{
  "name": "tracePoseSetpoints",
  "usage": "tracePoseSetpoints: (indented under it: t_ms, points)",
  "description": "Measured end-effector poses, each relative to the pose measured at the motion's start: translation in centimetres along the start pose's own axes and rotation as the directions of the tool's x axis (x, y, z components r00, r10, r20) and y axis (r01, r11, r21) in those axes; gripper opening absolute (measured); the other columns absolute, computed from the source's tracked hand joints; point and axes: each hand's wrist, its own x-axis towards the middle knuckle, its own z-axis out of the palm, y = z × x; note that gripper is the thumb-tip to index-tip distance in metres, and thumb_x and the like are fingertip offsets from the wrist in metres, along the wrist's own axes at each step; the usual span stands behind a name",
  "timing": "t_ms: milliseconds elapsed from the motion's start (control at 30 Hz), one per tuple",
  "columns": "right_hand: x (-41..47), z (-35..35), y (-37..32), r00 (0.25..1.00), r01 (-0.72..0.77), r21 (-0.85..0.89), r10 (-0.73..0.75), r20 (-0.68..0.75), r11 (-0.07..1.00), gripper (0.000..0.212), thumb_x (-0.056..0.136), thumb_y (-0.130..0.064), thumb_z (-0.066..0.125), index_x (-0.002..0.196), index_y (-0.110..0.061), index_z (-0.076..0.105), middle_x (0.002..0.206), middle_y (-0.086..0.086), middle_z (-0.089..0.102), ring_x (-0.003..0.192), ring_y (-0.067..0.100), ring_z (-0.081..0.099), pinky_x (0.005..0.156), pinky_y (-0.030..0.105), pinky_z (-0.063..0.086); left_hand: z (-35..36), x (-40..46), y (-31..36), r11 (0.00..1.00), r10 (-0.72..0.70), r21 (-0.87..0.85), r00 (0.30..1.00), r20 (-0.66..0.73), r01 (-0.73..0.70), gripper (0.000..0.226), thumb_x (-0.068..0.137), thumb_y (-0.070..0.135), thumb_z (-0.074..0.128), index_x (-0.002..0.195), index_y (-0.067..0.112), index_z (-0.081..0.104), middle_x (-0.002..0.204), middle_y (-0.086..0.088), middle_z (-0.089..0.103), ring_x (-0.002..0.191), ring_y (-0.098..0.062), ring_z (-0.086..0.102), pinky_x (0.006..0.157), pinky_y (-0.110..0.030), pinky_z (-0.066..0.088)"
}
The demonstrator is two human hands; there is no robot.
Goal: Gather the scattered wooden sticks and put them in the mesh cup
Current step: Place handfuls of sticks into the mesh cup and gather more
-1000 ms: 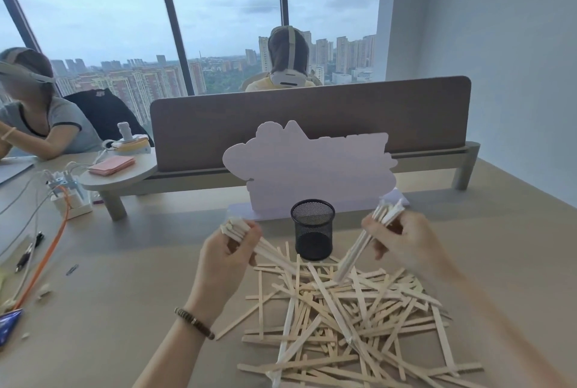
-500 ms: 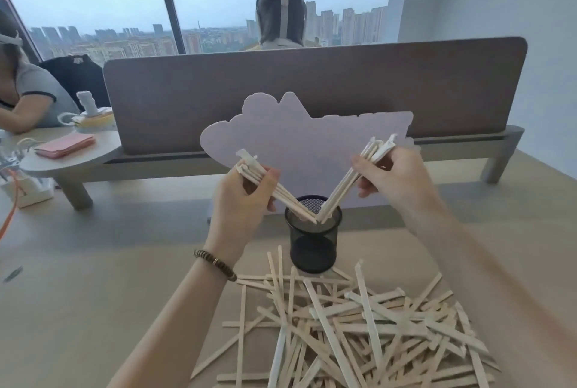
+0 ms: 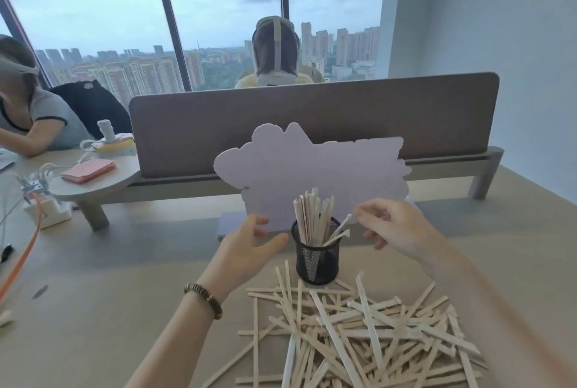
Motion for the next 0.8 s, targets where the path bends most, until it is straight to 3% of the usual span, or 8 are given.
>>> tracePoseSetpoints:
  t_ms: [67, 167, 267, 367, 433, 600, 800]
  points:
    - [-1.6, 0.4, 0.5, 1.0, 0.007, -0.092, -0.004, 0.03, 0.996, 0.029, 0.093, -0.043, 0.062, 0.115, -0.024, 0.067, 0.102, -0.008, 0.071, 0.081, 0.008, 0.07, 0.065, 0.022, 0.057, 0.1, -1.9, -0.8, 0.993, -0.041, 0.117, 0.994, 0.097, 0.03, 0.055, 0.082, 0.059, 0.063, 0.126, 0.028, 0.05, 0.115, 0.006, 0.061, 0.102, -0.012, 0.061, 0.09, -0.035, 0.053]
    - [-4.0, 1.0, 1.2, 0.997, -0.014, -0.322, 0.04, 0.072, 0.947, 0.042, 0.089, -0.05, 0.065, 0.124, -0.028, 0.061, 0.112, -0.008, 0.068, 0.096, 0.008, 0.065, 0.084, 0.031, 0.055, 1.2, -5.1, -1.4, 0.945, -0.125, 0.325, 0.966, 0.227, 0.046, 0.069, 0.08, 0.063, 0.062, 0.135, 0.025, 0.045, 0.128, 0.0, 0.056, 0.112, -0.016, 0.056, 0.094, -0.03, 0.048]
    - [-6.4, 1.8, 1.7, 0.963, -0.041, -0.526, 0.173, 0.205, 0.85, 0.08, 0.078, -0.064, 0.068, 0.143, -0.025, 0.045, 0.14, -0.001, 0.055, 0.124, 0.017, 0.054, 0.101, 0.036, 0.046, 2.8, -7.4, -1.8, 0.874, -0.193, 0.484, 0.949, 0.249, 0.051, 0.087, 0.07, 0.077, 0.059, 0.137, 0.025, 0.041, 0.14, -0.005, 0.048, 0.125, -0.022, 0.049, 0.101, -0.037, 0.045]
    - [-8.4, 3.1, 1.9, 0.907, 0.041, -0.681, 0.259, 0.333, 0.731, 0.093, 0.071, -0.07, 0.071, 0.145, -0.023, 0.039, 0.145, 0.001, 0.051, 0.128, 0.022, 0.05, 0.099, 0.035, 0.045, 3.9, -8.9, -1.4, 0.816, -0.214, 0.578, 0.944, 0.251, 0.031, 0.095, 0.064, 0.084, 0.055, 0.139, 0.026, 0.038, 0.142, -0.009, 0.044, 0.129, -0.027, 0.042, 0.103, -0.041, 0.042]
    - [-9.0, 4.0, 2.1, 0.907, 0.086, -0.719, 0.244, 0.343, 0.689, 0.088, 0.071, -0.064, 0.074, 0.142, -0.022, 0.042, 0.14, 0.002, 0.053, 0.126, 0.023, 0.05, 0.098, 0.036, 0.045, 4.6, -9.2, -0.7, 0.793, -0.217, 0.609, 0.944, 0.248, 0.023, 0.098, 0.066, 0.085, 0.053, 0.139, 0.023, 0.036, 0.142, -0.013, 0.043, 0.129, -0.03, 0.041, 0.102, -0.042, 0.041]
    - [-9.3, 4.9, 2.3, 0.944, 0.062, -0.712, 0.191, 0.269, 0.7, 0.066, 0.08, -0.042, 0.075, 0.136, -0.022, 0.048, 0.137, 0.0, 0.055, 0.126, 0.024, 0.049, 0.098, 0.038, 0.046, 6.1, -9.0, 0.3, 0.773, -0.226, 0.631, 0.955, 0.194, 0.055, 0.098, 0.067, 0.085, 0.05, 0.139, 0.02, 0.035, 0.142, -0.019, 0.043, 0.129, -0.035, 0.041, 0.103, -0.046, 0.041]
    - [-9.3, 5.7, 1.7, 0.968, 0.079, -0.687, 0.109, 0.227, 0.722, 0.034, 0.083, -0.017, 0.064, 0.116, -0.014, 0.053, 0.098, -0.001, 0.056, 0.097, 0.022, 0.056, 0.073, 0.032, 0.045, 6.9, -8.1, 0.8, 0.872, -0.235, 0.477, 0.948, 0.213, 0.108, 0.089, 0.075, 0.064, 0.062, 0.143, 0.019, 0.028, 0.145, -0.019, 0.037, 0.134, -0.037, 0.035, 0.106, -0.045, 0.038]
